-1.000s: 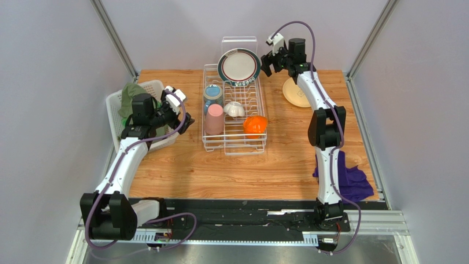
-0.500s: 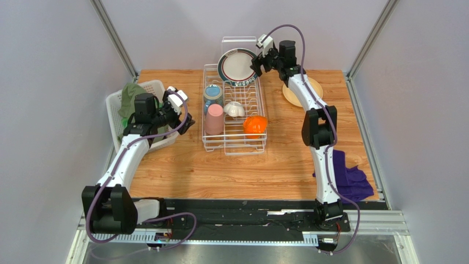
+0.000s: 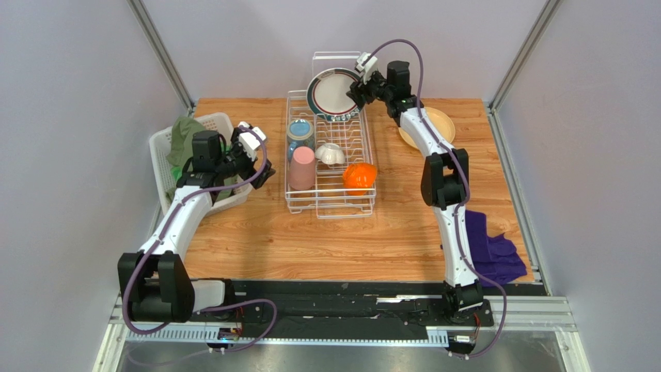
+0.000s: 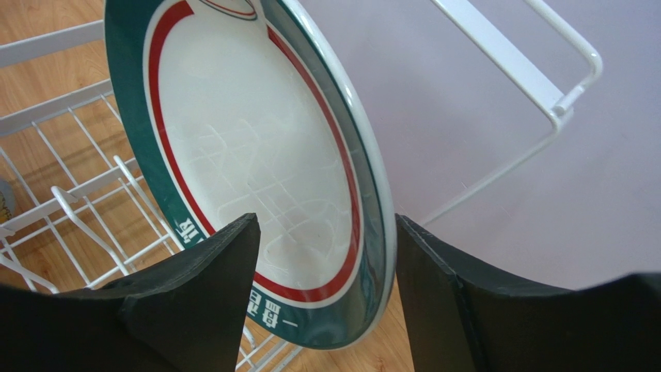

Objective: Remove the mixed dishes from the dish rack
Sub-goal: Pick up the plate from the dish rack.

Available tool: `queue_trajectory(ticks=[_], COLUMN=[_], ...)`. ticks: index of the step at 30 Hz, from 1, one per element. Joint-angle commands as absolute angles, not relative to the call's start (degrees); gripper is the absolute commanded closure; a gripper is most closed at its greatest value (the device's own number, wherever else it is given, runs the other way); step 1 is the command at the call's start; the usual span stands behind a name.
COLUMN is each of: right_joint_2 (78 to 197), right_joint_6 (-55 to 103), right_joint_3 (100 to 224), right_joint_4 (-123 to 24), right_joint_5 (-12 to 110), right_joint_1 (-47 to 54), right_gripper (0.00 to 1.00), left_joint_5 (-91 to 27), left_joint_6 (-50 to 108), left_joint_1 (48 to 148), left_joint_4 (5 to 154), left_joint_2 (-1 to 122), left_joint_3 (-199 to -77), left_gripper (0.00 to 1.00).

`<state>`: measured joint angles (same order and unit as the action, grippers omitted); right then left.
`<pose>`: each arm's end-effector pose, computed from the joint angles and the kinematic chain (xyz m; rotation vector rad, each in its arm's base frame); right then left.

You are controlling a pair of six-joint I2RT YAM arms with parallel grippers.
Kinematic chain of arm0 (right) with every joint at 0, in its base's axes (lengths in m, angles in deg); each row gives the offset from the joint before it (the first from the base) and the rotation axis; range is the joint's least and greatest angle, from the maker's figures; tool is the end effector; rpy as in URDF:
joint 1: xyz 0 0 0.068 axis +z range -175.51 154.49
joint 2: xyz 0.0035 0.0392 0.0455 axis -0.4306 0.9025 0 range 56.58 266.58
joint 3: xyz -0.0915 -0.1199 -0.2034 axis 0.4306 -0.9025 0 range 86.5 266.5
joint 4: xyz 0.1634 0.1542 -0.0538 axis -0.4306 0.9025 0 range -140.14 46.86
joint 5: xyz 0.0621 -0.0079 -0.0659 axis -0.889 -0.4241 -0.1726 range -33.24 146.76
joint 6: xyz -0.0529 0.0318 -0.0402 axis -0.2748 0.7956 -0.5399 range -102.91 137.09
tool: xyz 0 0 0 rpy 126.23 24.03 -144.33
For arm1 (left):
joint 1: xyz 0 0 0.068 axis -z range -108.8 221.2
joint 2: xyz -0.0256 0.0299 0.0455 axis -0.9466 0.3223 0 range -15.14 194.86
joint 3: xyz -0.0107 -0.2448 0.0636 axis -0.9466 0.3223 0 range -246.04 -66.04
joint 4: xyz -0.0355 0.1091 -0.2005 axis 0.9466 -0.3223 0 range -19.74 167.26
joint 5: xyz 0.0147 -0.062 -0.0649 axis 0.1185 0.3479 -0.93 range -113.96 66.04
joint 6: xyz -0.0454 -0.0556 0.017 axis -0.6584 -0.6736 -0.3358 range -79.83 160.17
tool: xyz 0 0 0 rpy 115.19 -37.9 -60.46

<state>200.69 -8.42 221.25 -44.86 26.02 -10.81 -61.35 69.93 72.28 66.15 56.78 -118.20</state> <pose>0.5331 0.1724 0.2490 -0.9584 1.5281 0.3545 0.2692 -0.0425 0.2667 0.8900 1.8020 -0.3699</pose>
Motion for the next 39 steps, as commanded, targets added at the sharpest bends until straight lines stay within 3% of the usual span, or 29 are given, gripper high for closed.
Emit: queue_trajectory(ticks=[1,8,12,15,32,39], right_joint_2=[200.81,200.19,199.84,199.4,194.66,193.07], right_joint_6=[-7.78,-7.52,-7.52,-7.52,-11.03,-11.38], right_joint_3=[224.31,223.69,223.52,223.08,219.56,219.47], right_joint_4=[-49.09,-49.35,-49.44,-49.35,-49.44,-49.61], right_joint_5=[24.07,24.07,24.42,24.68,27.14,27.06], right_joint_1=[-9.78,-9.16,-9.07,-8.98,-8.63,-9.16], right_gripper=[0.36,0.53,0.73,0.8,0.99,1.0], left_joint_5=[-62.37,-62.55,-62.64,-62.64,-62.46,-62.81], left_joint_6=[71.46,71.73,72.16,72.16,72.52,72.52], left_joint_1=[72.08,71.99,72.08,72.08,72.08,71.99], left_joint_4=[68.73,68.91,68.65,68.56,68.56,68.38], left_joint_2=[57.28,57.02,56.75,56.58,55.7,54.91], left_joint_3=[-120.27,-120.27,-120.09,-120.0,-120.0,-120.18], left_gripper=[0.01,0.01,0.01,0.01,0.01,0.01])
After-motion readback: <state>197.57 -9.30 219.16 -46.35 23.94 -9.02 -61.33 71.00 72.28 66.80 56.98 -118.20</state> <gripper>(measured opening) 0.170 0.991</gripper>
